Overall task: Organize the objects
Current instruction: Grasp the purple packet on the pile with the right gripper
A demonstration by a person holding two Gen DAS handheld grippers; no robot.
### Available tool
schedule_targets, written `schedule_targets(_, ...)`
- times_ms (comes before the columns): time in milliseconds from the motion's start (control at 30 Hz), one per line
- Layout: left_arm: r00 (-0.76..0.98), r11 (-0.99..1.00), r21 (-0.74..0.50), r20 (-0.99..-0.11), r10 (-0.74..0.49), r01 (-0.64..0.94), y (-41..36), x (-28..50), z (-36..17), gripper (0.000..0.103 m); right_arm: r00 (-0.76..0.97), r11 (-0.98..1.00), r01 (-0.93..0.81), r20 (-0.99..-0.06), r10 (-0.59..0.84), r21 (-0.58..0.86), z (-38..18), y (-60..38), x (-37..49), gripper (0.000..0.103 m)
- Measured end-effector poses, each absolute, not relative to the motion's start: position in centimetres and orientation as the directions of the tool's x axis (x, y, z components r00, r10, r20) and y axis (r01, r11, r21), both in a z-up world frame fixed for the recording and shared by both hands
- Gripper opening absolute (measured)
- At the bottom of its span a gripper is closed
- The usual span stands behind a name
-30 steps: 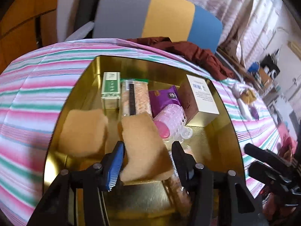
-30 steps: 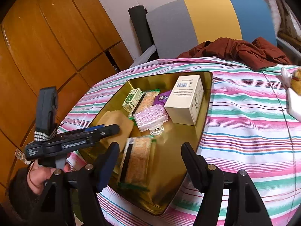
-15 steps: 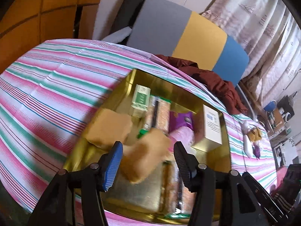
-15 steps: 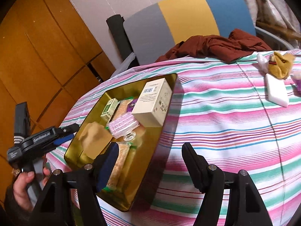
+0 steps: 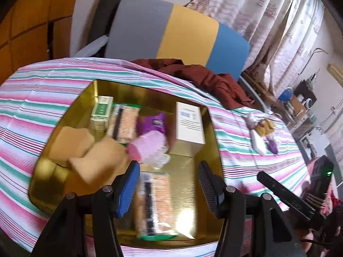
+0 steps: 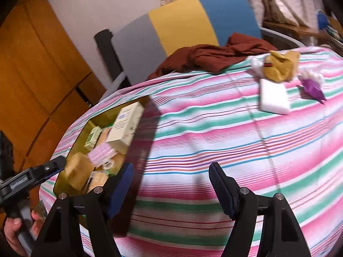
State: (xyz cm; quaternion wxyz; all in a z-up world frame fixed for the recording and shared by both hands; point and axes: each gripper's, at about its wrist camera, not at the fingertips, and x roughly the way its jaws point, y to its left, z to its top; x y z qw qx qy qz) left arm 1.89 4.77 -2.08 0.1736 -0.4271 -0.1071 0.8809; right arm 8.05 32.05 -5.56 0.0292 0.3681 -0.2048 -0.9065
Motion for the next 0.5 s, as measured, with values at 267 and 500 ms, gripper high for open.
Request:
schedule_targets(267,-0.523,-0.896,-0.331,-0.729,0.441,-0.295,9.4,2.8,-2.1,0.057,-0.732,-0.904,-0.218,-0.674,-0.097,0.367,-6.7,38.0,8.7,0.073)
schedule_targets(500,-0.447,-0.861,-0.32,-0.752,0.485,-0.396,15.0,3.8,-2.4,0.057,-0.724,-0.897,-0.295,-0.69,-0.015,0.329,-7.7,43.5,9.0,0.074)
